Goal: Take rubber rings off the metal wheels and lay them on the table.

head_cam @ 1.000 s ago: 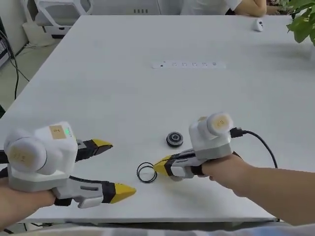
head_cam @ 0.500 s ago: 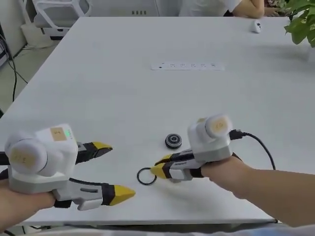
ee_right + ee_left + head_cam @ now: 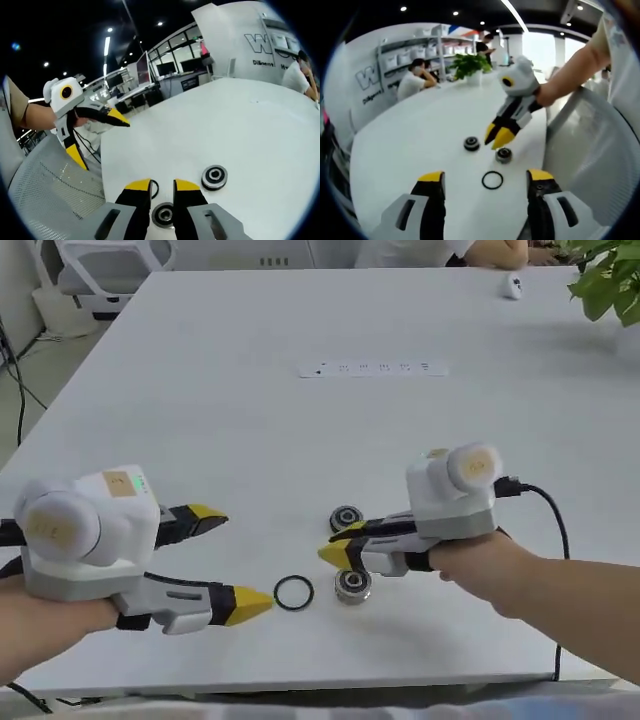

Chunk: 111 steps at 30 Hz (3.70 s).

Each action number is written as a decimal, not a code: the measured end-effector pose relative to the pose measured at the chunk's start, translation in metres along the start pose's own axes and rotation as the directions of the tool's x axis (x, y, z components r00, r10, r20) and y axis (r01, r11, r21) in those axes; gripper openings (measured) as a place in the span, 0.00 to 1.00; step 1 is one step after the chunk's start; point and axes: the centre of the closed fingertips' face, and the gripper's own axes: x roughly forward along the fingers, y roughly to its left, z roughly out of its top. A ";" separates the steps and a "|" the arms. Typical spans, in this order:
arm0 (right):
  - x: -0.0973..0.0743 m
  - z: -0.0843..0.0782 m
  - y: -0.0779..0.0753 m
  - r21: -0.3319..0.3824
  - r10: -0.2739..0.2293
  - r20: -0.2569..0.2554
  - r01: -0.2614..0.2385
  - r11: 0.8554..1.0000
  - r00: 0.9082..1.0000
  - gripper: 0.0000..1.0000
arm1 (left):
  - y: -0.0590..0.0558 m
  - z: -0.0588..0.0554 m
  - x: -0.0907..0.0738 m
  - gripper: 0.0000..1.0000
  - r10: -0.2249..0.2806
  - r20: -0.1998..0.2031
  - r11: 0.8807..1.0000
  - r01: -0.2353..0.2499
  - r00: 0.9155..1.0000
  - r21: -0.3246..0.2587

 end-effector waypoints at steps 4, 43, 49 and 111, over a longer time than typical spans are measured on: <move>-0.010 0.000 -0.012 0.002 -0.028 0.007 0.028 1.000 1.000 0.13 | 0.008 0.004 0.007 0.66 0.003 -0.004 1.000 -0.003 1.000 0.011; -0.009 -0.020 -0.066 -0.078 -0.156 -0.041 0.152 0.985 0.987 0.19 | 0.040 0.002 0.090 0.51 -0.022 -0.068 1.000 0.023 0.997 0.015; -0.005 -0.019 -0.066 -0.084 -0.148 -0.038 0.145 0.986 0.988 0.20 | 0.041 0.004 0.103 0.47 -0.035 -0.067 0.999 0.036 0.997 0.006; 0.010 -0.015 -0.076 -0.124 -0.157 -0.016 0.154 0.980 0.987 0.26 | 0.029 0.017 0.156 0.14 -0.082 -0.106 0.996 0.083 0.991 0.009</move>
